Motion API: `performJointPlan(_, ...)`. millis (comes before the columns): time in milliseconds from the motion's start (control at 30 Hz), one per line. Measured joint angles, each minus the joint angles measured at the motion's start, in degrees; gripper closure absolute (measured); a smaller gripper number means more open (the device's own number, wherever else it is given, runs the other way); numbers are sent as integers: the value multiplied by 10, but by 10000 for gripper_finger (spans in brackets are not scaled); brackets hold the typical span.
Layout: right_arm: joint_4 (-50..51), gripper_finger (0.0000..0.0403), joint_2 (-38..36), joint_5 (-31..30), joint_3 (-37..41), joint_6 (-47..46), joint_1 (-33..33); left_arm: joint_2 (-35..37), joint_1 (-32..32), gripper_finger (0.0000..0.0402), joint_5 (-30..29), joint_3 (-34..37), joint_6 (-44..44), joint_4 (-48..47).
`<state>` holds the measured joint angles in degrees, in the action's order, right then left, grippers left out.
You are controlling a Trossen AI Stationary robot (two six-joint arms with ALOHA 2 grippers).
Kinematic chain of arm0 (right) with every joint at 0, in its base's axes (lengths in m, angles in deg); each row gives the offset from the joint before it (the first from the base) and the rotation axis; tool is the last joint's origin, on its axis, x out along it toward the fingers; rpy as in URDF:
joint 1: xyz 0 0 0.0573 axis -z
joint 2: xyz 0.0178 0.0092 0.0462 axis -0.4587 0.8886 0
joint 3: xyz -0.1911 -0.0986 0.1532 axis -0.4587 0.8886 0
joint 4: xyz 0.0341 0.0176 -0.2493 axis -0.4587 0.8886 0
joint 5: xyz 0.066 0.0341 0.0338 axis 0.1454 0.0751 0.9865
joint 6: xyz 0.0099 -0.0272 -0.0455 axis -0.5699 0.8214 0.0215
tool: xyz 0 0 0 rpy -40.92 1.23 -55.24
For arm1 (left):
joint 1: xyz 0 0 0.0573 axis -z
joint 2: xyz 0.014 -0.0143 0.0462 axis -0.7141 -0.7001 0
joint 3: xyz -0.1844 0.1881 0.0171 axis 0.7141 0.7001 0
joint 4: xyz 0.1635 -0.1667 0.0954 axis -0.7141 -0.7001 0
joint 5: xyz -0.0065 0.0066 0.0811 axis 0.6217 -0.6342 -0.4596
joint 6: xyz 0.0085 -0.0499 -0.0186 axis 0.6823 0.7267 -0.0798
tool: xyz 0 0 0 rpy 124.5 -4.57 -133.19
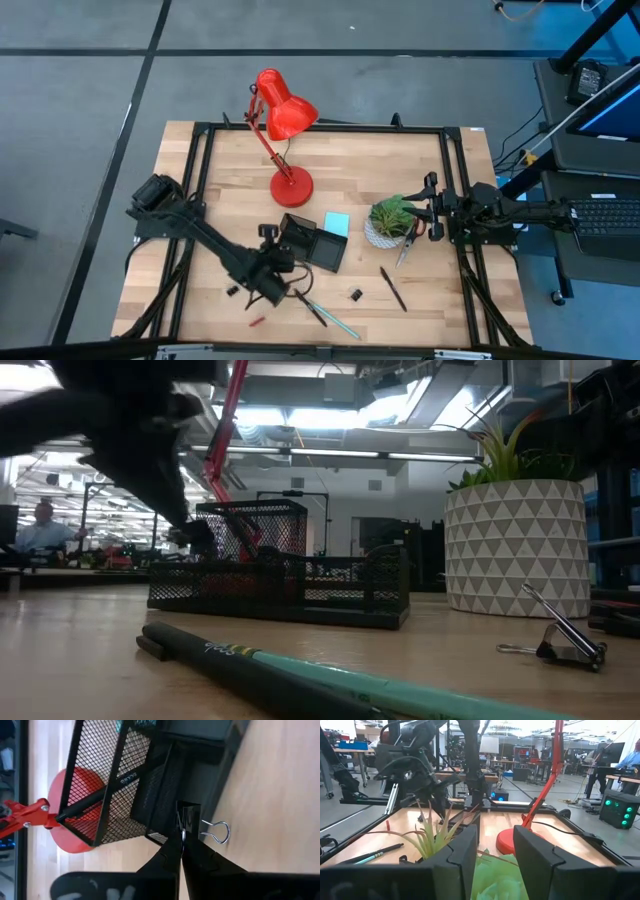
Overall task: Pick and place office supplies into organizer
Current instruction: Put the middle black binder clip into the black desk organizer
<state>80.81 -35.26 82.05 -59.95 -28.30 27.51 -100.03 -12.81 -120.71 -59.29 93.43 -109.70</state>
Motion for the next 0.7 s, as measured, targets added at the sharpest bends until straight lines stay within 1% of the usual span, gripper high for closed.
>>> performJointPlan(100, 0, 271, 0, 0, 0, 0, 0, 0, -17, 399, 12, 0, -9, 0)
performJointPlan(267, 4, 271, 0, 0, 0, 0, 0, 0, -32, 399, 14, 0, -8, 1)
performJointPlan(433, 5, 271, 0, 0, 0, -1, 0, -1, -37, 399, 28, 34, -8, 51)
performJointPlan(600, 5, 271, 0, 0, 0, -1, 0, 0, -36, 399, 14, 55, 11, 60)
performJointPlan(700, 5, 271, 0, 0, 0, -2, 0, -1, -37, 397, 27, 56, 11, 60)
